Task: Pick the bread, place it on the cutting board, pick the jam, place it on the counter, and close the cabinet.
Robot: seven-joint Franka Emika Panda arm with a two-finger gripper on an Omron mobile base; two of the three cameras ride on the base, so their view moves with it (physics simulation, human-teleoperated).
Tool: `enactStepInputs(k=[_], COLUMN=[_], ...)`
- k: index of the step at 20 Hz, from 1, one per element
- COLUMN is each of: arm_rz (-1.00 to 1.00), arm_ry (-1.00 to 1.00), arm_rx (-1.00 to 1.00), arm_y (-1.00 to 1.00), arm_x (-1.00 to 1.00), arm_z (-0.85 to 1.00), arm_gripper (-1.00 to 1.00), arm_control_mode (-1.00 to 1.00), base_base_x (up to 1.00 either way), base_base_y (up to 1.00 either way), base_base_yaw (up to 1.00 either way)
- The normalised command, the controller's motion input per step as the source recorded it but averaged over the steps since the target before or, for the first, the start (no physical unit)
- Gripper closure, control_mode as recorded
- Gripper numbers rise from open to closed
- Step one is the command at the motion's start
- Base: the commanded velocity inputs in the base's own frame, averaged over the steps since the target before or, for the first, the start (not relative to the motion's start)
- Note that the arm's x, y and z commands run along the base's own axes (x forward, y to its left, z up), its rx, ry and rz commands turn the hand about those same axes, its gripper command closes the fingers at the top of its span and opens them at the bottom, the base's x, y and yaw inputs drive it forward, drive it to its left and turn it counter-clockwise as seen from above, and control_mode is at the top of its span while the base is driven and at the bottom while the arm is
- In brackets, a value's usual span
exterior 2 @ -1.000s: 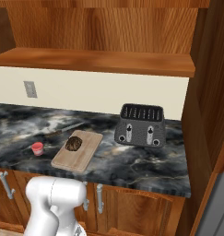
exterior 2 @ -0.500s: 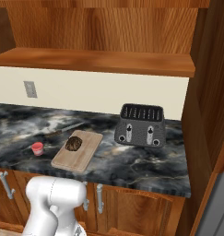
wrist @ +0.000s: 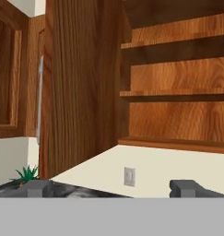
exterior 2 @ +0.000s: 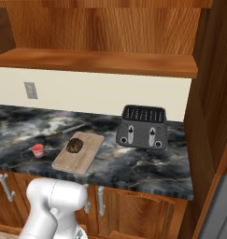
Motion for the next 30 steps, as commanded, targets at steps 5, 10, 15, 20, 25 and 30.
enactStepInputs(k=[5, 10, 15, 20, 25, 30], arm_rz=[0.0, 0.0, 0.0, 0.0, 0.0, 0.0], arm_ry=[0.0, 0.0, 0.0, 0.0, 0.0, 0.0], arm_rx=[0.0, 0.0, 0.0, 0.0, 0.0, 0.0], arm_y=[0.19, 0.25, 0.26, 0.22, 0.29, 0.31], arm_x=[0.0, 0.0, 0.0, 0.0, 0.05, 0.15], arm_z=[0.11, 0.0, 0.0, 0.0, 0.0, 0.0], arm_gripper=[-1.0, -1.0, -1.0, -1.0, -1.0, -1.0], arm_control_mode=[-1.0, -1.0, -1.0, -1.0, -1.0, -1.0], base_base_x=[0.0, 0.0, 0.0, 0.0, 0.0, 0.0], base_base_y=[0.0, 0.0, 0.0, 0.0, 0.0, 0.0], base_base_yaw=[0.0, 0.0, 0.0, 0.0, 0.0, 0.0])
